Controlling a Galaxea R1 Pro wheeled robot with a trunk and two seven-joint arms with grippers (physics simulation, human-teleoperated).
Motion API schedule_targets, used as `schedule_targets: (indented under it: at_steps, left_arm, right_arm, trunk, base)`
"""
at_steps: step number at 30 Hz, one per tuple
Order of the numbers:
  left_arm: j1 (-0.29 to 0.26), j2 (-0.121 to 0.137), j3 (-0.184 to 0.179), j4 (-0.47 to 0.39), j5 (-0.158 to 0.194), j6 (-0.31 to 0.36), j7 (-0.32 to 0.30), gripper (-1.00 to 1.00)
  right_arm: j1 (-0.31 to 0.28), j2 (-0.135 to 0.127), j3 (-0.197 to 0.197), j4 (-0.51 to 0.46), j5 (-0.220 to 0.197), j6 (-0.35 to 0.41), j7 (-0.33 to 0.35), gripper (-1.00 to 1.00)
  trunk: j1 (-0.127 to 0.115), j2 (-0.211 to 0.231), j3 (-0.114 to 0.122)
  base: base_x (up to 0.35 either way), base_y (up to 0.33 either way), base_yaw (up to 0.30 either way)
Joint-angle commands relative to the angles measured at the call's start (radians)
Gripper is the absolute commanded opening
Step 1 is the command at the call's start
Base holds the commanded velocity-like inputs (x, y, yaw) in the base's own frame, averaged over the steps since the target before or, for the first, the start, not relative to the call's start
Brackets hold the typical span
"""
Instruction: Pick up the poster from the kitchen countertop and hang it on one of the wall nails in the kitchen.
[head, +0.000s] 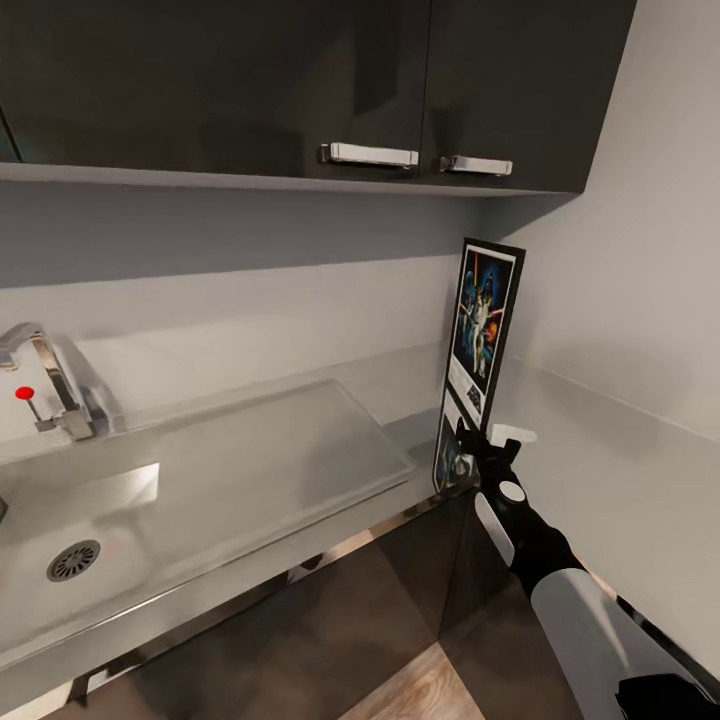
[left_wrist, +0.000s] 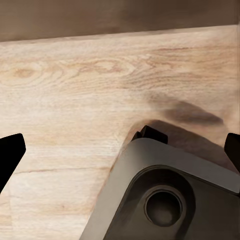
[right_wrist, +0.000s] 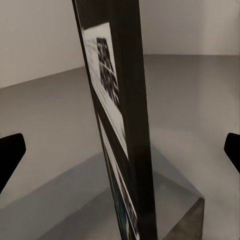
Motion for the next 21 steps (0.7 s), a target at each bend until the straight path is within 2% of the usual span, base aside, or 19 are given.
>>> schedule_targets:
  at_steps: [1,12,21]
  left_arm:
    - [0.0,0.0,0.001,-0.001,0.007,-0.001,-0.003,1.0]
    - [0.0,0.0,0.002,-0.001,0.007,-0.001,-0.003,1.0]
    - [0.0,0.0,0.003,-0.001,0.007,-0.001,-0.003,1.0]
  right_arm:
    - [-0.001,-0.001,0.007,0.0,-0.01,-0.005,-0.007,1.0]
    - [-0.001,-0.001,0.008,0.0,-0.011,-0.005,-0.007,1.0]
    - [-0.001,-0.001,0.008,0.0,-0.011,-0.005,-0.007,1.0]
  trunk:
    - [0.0,0.0,-0.001]
    - [0.0,0.0,-0.001]
    - [0.0,0.0,-0.001]
  base:
    - [0.053,0.0,0.0]
    - [0.11,0.0,0.0]
    - [0.025,0.0,0.0]
